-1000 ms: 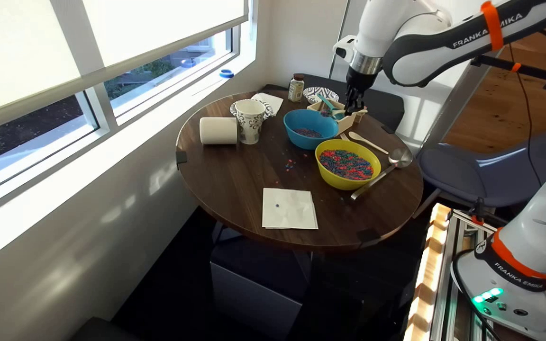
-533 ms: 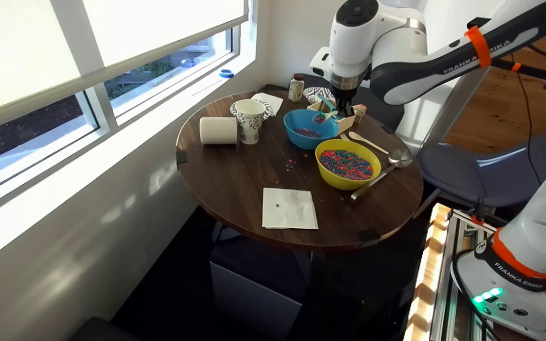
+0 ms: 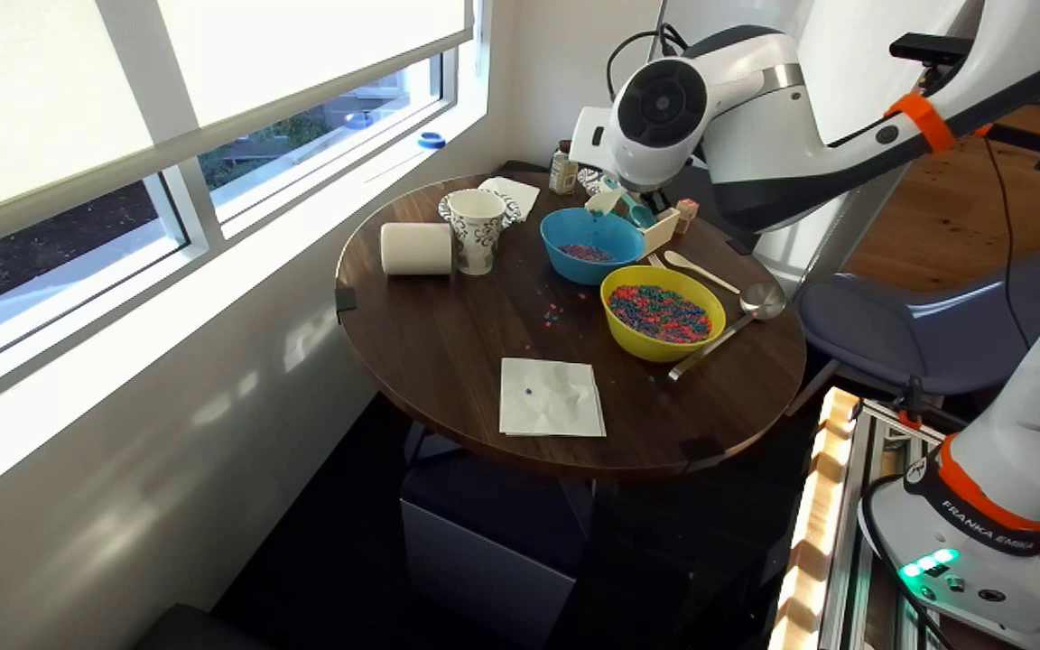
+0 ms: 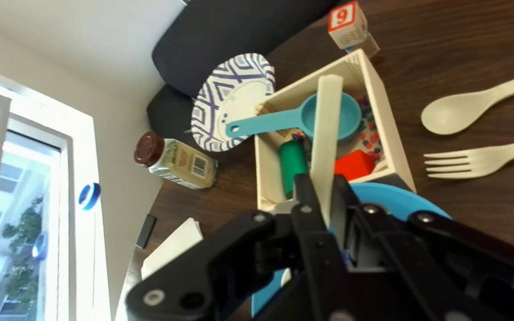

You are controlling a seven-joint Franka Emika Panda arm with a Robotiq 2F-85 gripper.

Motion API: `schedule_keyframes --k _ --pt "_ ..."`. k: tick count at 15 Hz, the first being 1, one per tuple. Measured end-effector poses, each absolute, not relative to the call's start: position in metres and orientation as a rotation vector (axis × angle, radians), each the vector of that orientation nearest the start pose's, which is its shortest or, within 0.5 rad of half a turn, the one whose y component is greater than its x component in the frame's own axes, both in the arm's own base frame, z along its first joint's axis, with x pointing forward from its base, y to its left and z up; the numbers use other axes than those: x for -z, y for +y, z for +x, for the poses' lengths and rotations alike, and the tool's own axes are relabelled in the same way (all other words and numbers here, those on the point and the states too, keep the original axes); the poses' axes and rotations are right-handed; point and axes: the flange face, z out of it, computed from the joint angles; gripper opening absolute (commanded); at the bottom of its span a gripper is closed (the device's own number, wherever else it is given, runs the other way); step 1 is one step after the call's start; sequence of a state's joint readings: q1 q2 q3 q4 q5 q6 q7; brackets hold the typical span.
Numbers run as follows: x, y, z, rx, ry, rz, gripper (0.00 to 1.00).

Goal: Pick up the spoon in the yellow bowl and use to to move a spoon of the yellow bowl's content into the blue content before putting the spoon to the right far right of the table near the wooden box

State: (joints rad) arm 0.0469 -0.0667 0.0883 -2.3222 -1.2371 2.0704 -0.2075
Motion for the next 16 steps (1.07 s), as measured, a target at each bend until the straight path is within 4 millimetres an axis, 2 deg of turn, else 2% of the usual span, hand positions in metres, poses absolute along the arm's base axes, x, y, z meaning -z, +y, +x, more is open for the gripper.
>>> schedule_keyframes --k 5,9,13,16 --pt "-0.361 0.025 0.488 0.271 1.123 1.59 0.03" --pt "-0.352 0.029 0.478 0.315 1.102 1.555 0.03" --pt "-0.366 0.025 0.469 0.341 1.021 1.722 0.03" --pt "-0.399 0.013 0.457 0.326 0.94 1.903 0.03"
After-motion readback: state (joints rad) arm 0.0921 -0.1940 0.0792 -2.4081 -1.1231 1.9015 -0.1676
